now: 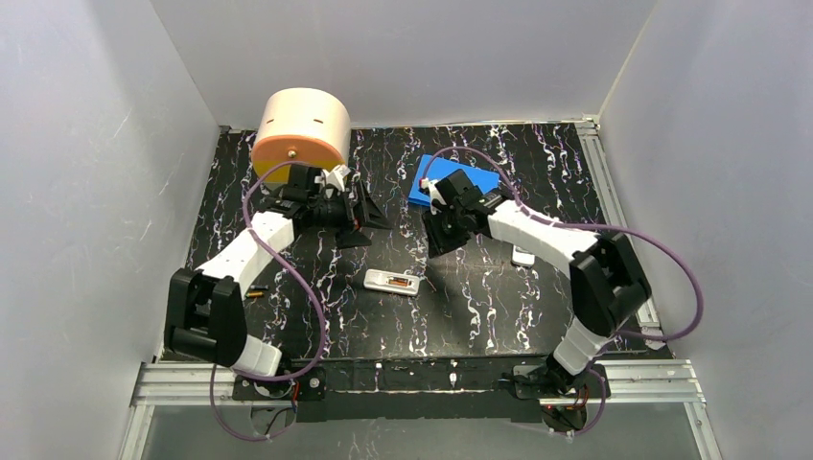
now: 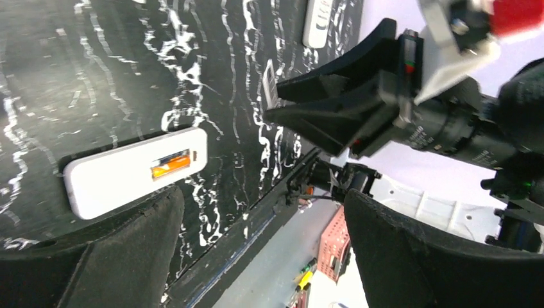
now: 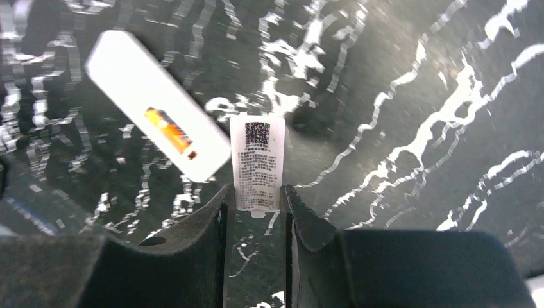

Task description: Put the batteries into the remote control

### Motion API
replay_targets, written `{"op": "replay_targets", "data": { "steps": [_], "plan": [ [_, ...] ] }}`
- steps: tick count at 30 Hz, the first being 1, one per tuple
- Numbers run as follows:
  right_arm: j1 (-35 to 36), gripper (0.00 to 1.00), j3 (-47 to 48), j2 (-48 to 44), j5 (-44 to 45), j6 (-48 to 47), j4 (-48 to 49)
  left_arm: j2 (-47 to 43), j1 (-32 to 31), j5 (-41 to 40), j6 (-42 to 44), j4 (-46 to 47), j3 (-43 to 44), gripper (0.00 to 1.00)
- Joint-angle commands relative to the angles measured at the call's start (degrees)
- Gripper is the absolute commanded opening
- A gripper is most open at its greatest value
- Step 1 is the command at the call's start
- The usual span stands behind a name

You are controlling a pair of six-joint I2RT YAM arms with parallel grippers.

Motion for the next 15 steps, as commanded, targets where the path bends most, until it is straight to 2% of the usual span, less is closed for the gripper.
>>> {"op": "replay_targets", "data": {
  "steps": [1, 6, 12, 15],
  "plan": [
    [1.4, 0.17, -0.4, -5.9, -9.4, -3.5, 5.2, 2.3, -1.6, 5.9, -2.9, 1.9, 3.4, 0.89],
    [2.0, 0.17, -0.2, -9.1, -13.5, -5.1, 5.7, 5.5, -2.2, 7.7, -5.6, 3.1, 5.0, 0.76],
    [3.6, 0.17, 2.8, -8.0, -14.2, -8.3, 1.5, 7.5, -4.6, 10.7, -6.9, 5.6, 5.4, 0.73],
    [4.0, 0.17, 3.6, -7.6, -14.3, -8.8, 0.8, 8.6, -6.2, 11.6, -7.0, 5.9, 5.4, 0.63]
  ]
}}
